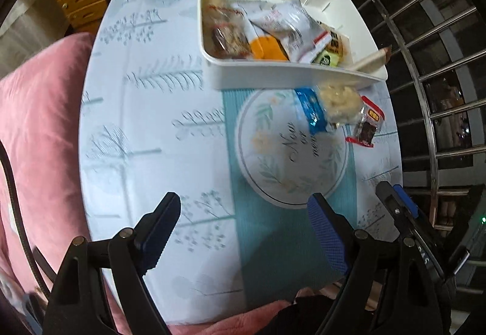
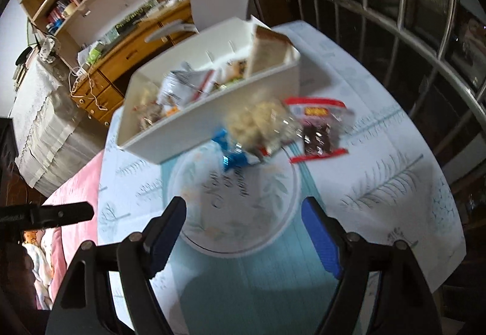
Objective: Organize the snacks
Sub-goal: 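Move both tools back over the remaining snacks on the table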
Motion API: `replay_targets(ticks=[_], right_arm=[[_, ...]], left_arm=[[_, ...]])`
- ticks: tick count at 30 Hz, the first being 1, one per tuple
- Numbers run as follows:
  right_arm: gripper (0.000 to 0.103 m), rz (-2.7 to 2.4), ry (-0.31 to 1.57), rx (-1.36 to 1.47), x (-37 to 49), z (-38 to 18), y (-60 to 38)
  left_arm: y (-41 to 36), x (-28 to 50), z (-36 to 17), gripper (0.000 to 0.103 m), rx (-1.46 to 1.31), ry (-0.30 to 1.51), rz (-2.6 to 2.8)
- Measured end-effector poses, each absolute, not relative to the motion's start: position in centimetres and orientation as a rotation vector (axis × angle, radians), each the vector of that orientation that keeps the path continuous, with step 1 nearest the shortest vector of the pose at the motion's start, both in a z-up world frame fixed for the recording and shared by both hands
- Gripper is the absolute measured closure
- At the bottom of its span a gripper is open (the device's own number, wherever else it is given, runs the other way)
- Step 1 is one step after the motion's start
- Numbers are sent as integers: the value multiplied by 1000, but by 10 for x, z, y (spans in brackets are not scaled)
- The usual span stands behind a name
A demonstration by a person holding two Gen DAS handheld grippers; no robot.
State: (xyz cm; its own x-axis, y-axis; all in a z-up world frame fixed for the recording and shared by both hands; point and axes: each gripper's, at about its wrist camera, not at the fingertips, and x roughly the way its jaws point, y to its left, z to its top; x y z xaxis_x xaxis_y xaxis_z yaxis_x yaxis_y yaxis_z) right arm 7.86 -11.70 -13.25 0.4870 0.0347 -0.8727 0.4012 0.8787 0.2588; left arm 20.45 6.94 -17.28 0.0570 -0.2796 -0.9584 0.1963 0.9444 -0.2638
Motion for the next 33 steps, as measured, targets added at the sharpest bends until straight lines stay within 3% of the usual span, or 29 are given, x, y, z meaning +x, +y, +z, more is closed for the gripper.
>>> replay_targets(ticks=[15,33], right_arm=[[25,-125,1207,420,97,-164,-210],[25,62,1137,312,132,-204,-232]], left_arm=[[-29,200,-199,13,-182,1508,-250],[-114,265,-240,10,-187,1511,-193]])
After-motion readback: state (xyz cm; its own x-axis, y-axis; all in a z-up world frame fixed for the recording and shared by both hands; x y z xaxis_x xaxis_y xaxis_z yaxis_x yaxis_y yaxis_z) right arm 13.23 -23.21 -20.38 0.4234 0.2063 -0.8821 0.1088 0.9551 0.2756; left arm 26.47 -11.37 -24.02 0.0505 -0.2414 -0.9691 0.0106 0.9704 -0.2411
